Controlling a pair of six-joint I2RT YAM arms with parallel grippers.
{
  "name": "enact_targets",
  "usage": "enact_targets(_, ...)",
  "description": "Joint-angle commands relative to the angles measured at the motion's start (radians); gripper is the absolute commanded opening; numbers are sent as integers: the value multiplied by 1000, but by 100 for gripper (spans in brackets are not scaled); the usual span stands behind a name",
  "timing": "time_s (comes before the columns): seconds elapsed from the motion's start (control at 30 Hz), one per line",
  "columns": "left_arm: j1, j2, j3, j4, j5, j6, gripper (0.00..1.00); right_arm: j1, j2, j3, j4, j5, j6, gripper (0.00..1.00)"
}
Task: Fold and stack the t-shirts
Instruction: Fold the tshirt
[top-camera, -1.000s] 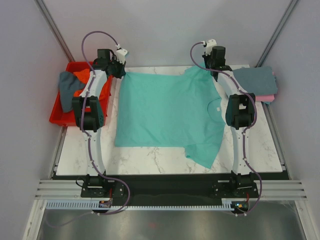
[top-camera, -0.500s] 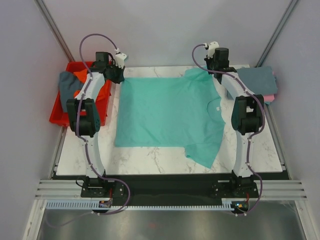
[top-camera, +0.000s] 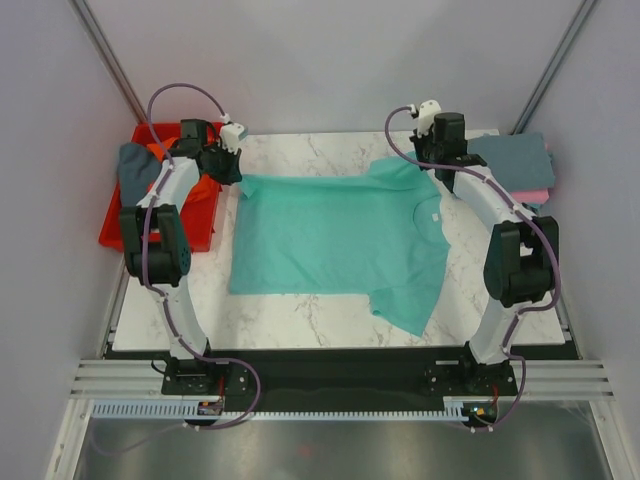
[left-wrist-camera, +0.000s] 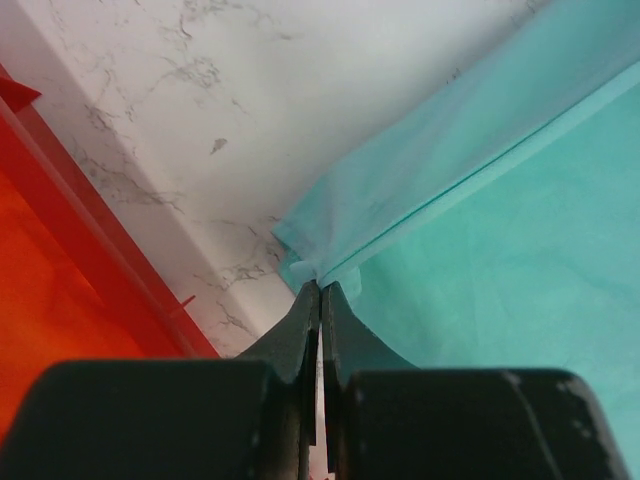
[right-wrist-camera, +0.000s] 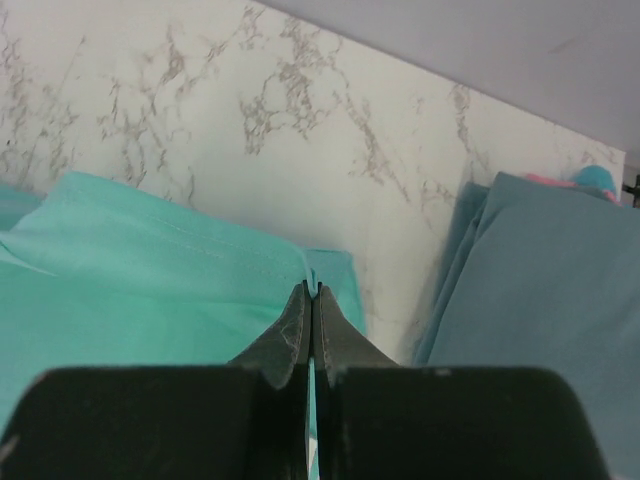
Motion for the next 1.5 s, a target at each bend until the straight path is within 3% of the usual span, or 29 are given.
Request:
enact_targets(0.0,7,-83,-28,13,39,38,2,16,-94,-67,-7,-2,3,0)
enact_targets(0.33,8,-145,-99,4,52,52,2,13,-215,-201,-18,25,-4,0)
enact_targets(0.67,7,-145,5,-104,55,135,2,-7,-238,-226,-19,13,5,0)
enact_targets(1.17,10,-187,-159,-206,49,222,2,-7,-360,-390,-68,-13,43,0)
enact_targets(1.3,14,-178,-177,-240,58,214,2,-7,-383,-448,-88,-90,49,0)
enact_targets(1.37,16,-175,-176,-251,68,199,11,-5,-387,-456,-102,-108,53,2)
enact_targets(1.4,17,-176,-176,-263,73,193,21,-5,-390,-454,-108,-131,53,14)
enact_targets(1.47,20,-199,-177,-268,90,188,35,-5,-390,-436,-139,-147,50,28)
